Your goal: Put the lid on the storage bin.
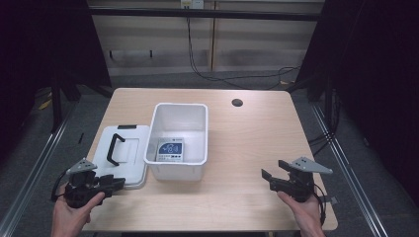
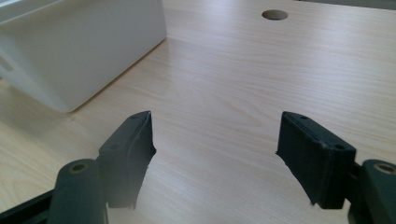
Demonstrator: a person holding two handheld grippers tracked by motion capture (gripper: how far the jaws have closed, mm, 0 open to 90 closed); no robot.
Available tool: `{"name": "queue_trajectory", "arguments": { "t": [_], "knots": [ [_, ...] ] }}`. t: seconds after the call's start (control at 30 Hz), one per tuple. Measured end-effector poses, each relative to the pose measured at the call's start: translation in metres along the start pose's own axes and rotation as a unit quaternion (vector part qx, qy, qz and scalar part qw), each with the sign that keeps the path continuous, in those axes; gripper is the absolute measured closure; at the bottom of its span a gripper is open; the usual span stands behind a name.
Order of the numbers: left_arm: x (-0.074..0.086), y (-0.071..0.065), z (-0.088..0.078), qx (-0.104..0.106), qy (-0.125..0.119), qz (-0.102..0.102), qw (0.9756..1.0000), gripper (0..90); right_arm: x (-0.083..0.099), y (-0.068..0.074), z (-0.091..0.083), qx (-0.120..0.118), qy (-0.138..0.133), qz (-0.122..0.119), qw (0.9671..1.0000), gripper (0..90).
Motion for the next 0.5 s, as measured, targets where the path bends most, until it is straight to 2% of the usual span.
{"name": "queue_trajectory", "arguments": {
  "t": [0.1, 0.17, 0.23, 0.4, 0.47, 0.5],
  "knots": [
    [0.005, 0.005, -0.001, -0.013, 0.025, 0.001, 0.9996, 38.9, -0.002, 0.005, -0.001, -0.008, -0.001, -0.009, 0.9999, 26.8],
    [0.005, 0.004, -0.001, -0.011, 0.027, -0.005, 0.9996, 37.3, -0.004, 0.008, -0.002, -0.007, -0.006, -0.010, 0.9999, 26.7],
    [0.006, 0.002, 0.000, -0.007, 0.036, -0.009, 0.9993, 31.0, -0.005, 0.010, -0.004, -0.004, -0.007, -0.005, 1.0000, 26.8],
    [0.003, 0.004, 0.001, -0.006, 0.037, -0.020, 0.9991, 29.8, -0.002, 0.015, -0.005, -0.010, 0.007, 0.004, 0.9999, 27.0],
    [0.000, 0.005, 0.000, -0.002, 0.033, -0.026, 0.9991, 28.4, -0.001, 0.015, -0.006, -0.007, 0.009, 0.006, 0.9999, 26.1],
    [-0.002, 0.005, 0.000, 0.000, 0.032, -0.029, 0.9991, 28.4, 0.002, 0.013, -0.006, 0.001, 0.019, 0.015, 0.9997, 22.8]
  ]
}}
Point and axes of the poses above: each handheld gripper's, and its own axes: z roughly forward along the jaws, x roughly out of its underside, y roughly to its left, the point moved 10 cm from there along z, roughly forward along the jaws, and after that the axes turned 12 degrees about -y, right-handed, at the moved point
